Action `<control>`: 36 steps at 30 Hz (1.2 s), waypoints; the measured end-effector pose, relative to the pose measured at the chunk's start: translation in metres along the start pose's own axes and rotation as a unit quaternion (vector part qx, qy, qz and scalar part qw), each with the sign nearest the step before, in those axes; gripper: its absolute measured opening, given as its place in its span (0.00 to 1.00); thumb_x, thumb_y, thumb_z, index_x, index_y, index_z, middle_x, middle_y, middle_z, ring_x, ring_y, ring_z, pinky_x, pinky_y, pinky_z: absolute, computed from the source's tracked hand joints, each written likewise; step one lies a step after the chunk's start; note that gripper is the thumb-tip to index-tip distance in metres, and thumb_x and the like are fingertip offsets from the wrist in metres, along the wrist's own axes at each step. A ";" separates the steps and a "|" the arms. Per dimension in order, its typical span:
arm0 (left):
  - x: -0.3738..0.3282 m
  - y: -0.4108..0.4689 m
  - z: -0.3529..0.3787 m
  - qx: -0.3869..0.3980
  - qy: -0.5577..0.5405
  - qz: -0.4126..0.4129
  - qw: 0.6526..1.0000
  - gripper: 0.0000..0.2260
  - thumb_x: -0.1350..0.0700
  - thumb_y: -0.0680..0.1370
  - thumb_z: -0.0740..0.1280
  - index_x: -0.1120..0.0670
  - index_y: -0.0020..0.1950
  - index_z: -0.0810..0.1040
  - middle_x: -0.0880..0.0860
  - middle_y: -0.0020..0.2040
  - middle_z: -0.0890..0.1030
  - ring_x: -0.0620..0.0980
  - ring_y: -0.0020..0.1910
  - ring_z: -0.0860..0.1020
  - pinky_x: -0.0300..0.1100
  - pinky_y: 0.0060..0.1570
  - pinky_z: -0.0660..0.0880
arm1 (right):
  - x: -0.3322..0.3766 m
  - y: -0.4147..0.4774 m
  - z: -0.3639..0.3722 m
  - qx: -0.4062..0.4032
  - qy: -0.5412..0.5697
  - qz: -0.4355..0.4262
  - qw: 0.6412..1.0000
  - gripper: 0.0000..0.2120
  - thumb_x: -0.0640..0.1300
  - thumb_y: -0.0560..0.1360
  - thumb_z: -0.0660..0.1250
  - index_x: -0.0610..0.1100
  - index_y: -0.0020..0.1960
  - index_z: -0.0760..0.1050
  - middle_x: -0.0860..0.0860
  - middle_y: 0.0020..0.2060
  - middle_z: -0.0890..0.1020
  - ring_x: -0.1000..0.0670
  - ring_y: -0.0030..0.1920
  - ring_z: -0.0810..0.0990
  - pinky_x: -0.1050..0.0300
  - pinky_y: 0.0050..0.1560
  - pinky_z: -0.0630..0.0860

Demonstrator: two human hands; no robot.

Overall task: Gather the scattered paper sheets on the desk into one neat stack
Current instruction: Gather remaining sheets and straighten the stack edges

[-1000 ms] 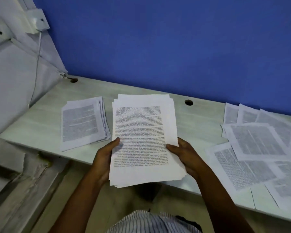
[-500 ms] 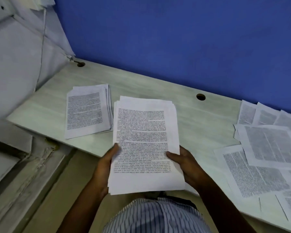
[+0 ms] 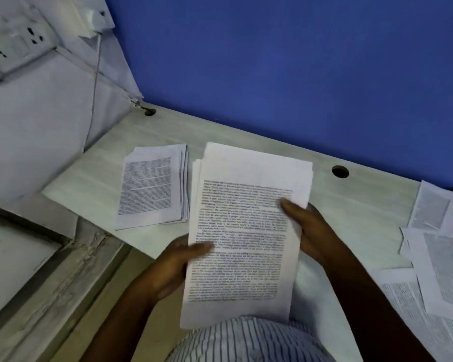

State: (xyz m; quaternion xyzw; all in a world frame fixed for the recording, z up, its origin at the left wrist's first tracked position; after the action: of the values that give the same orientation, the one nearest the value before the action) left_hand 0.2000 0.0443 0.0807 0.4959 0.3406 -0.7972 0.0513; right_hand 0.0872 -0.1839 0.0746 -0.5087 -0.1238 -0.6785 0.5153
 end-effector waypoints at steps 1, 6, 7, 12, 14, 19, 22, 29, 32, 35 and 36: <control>-0.007 0.009 0.000 -0.039 -0.012 0.005 0.999 0.16 0.60 0.78 0.70 0.58 0.66 0.79 0.59 0.62 0.82 0.59 0.61 0.81 0.53 0.62 0.77 | 0.003 0.012 0.005 0.004 -0.032 0.009 0.999 0.27 0.45 0.70 0.74 0.39 0.67 0.76 0.40 0.61 0.82 0.38 0.61 0.81 0.43 0.63 0.77; -0.012 0.029 -0.010 -0.153 -0.032 0.023 0.987 0.15 0.60 0.78 0.69 0.59 0.65 0.79 0.59 0.60 0.83 0.58 0.58 0.83 0.54 0.60 0.78 | -0.013 0.040 0.015 0.010 -0.108 0.047 0.993 0.15 0.38 0.77 0.70 0.42 0.63 0.79 0.44 0.58 0.84 0.43 0.58 0.84 0.45 0.64 0.77; -0.008 0.028 -0.016 -0.159 -0.050 0.025 0.986 0.16 0.60 0.78 0.69 0.59 0.65 0.79 0.59 0.61 0.83 0.59 0.59 0.82 0.56 0.62 0.76 | -0.019 0.039 0.014 0.018 -0.092 0.057 0.994 0.16 0.38 0.77 0.68 0.41 0.64 0.78 0.43 0.59 0.83 0.42 0.59 0.83 0.45 0.64 0.77; -0.008 0.030 -0.056 -0.193 -0.156 0.050 0.967 0.18 0.58 0.77 0.68 0.60 0.67 0.78 0.59 0.63 0.82 0.59 0.61 0.81 0.55 0.64 0.73 | -0.070 0.019 0.015 0.033 -0.098 0.135 0.986 0.17 0.38 0.76 0.69 0.37 0.65 0.78 0.39 0.58 0.83 0.38 0.59 0.82 0.42 0.63 0.77; -0.002 0.035 -0.070 -0.198 -0.133 0.026 0.971 0.15 0.59 0.79 0.67 0.59 0.65 0.79 0.58 0.60 0.83 0.59 0.59 0.82 0.53 0.61 0.76 | -0.097 0.011 0.021 0.016 -0.130 0.136 0.982 0.18 0.38 0.74 0.72 0.37 0.64 0.79 0.41 0.56 0.84 0.40 0.58 0.83 0.46 0.63 0.77; 0.026 0.022 -0.083 -0.174 0.063 -0.034 0.982 0.10 0.57 0.78 0.72 0.53 0.58 0.83 0.52 0.53 0.86 0.52 0.52 0.85 0.46 0.55 0.80 | -0.132 0.000 0.032 -0.051 -0.203 0.110 0.972 0.10 0.39 0.74 0.74 0.47 0.54 0.83 0.50 0.50 0.87 0.51 0.52 0.86 0.63 0.48 0.79; 0.021 0.021 -0.121 -0.194 0.055 -0.027 0.979 0.09 0.58 0.78 0.71 0.53 0.58 0.83 0.49 0.51 0.87 0.49 0.50 0.85 0.43 0.51 0.80 | -0.136 0.012 0.061 -0.069 -0.264 0.108 0.956 0.07 0.45 0.76 0.73 0.51 0.53 0.82 0.57 0.47 0.87 0.59 0.49 0.85 0.68 0.47 0.78; -0.021 0.044 -0.234 -0.240 0.129 0.048 0.961 0.10 0.54 0.77 0.73 0.50 0.57 0.84 0.48 0.55 0.85 0.51 0.56 0.83 0.53 0.63 0.76 | -0.128 0.080 0.160 -0.006 -0.419 0.046 0.907 0.15 0.51 0.81 0.65 0.49 0.66 0.77 0.55 0.59 0.82 0.60 0.56 0.80 0.68 0.56 0.75; -0.049 0.057 -0.276 -0.274 0.180 0.066 0.942 0.07 0.55 0.81 0.67 0.52 0.58 0.81 0.52 0.54 0.85 0.54 0.55 0.82 0.51 0.59 0.77 | -0.128 0.117 0.199 -0.001 -0.460 0.024 0.888 0.18 0.52 0.81 0.63 0.47 0.69 0.76 0.53 0.62 0.81 0.51 0.61 0.80 0.57 0.60 0.76; -0.073 0.073 -0.304 -0.285 0.225 0.067 0.929 0.11 0.57 0.82 0.64 0.58 0.63 0.76 0.58 0.57 0.82 0.57 0.56 0.80 0.49 0.58 0.76 | -0.127 0.152 0.228 -0.010 -0.474 0.001 0.881 0.20 0.53 0.82 0.62 0.46 0.70 0.75 0.50 0.64 0.80 0.49 0.63 0.79 0.57 0.62 0.75; -0.077 0.079 -0.315 -0.285 0.235 0.068 0.927 0.13 0.58 0.82 0.63 0.58 0.66 0.75 0.58 0.60 0.80 0.57 0.58 0.79 0.49 0.60 0.75 | -0.128 0.162 0.237 -0.010 -0.472 -0.002 0.881 0.20 0.53 0.82 0.62 0.46 0.71 0.74 0.50 0.64 0.80 0.48 0.63 0.79 0.57 0.63 0.75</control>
State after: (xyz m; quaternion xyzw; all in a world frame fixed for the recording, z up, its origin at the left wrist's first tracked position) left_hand 0.5099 0.1512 0.0183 0.6557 0.5209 -0.5217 0.1628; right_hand 0.3486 -0.0171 0.0192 -0.7737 -0.3467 -0.3597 0.3897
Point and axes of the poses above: each hand's wrist, its own y-axis towards the middle knuckle, its own z-axis out of the palm, x = y × z, the point moved 6 cm from there along y, towards the middle knuckle
